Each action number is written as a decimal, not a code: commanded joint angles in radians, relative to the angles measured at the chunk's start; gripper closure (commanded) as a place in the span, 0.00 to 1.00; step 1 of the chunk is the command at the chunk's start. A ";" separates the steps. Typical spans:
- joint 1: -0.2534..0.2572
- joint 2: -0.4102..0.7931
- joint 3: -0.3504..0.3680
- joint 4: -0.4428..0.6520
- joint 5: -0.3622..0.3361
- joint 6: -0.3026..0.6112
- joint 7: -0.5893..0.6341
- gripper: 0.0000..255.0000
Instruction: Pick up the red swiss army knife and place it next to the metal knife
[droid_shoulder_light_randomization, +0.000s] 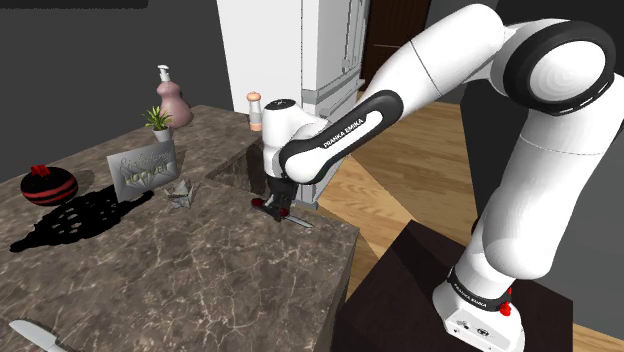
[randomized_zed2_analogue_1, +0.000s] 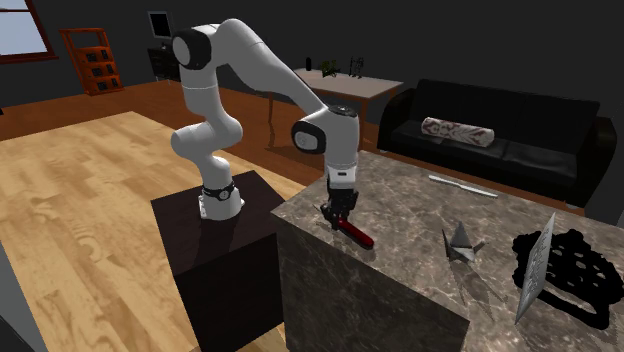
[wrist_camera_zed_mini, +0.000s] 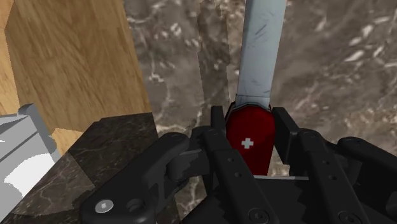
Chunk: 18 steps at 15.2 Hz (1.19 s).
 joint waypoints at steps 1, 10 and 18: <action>-0.002 -0.021 0.001 0.005 0.010 -0.025 -0.008 1.00; -0.004 -0.086 0.001 0.060 0.038 -0.142 -0.029 1.00; 0.042 -0.032 0.046 0.168 0.013 -0.202 0.072 1.00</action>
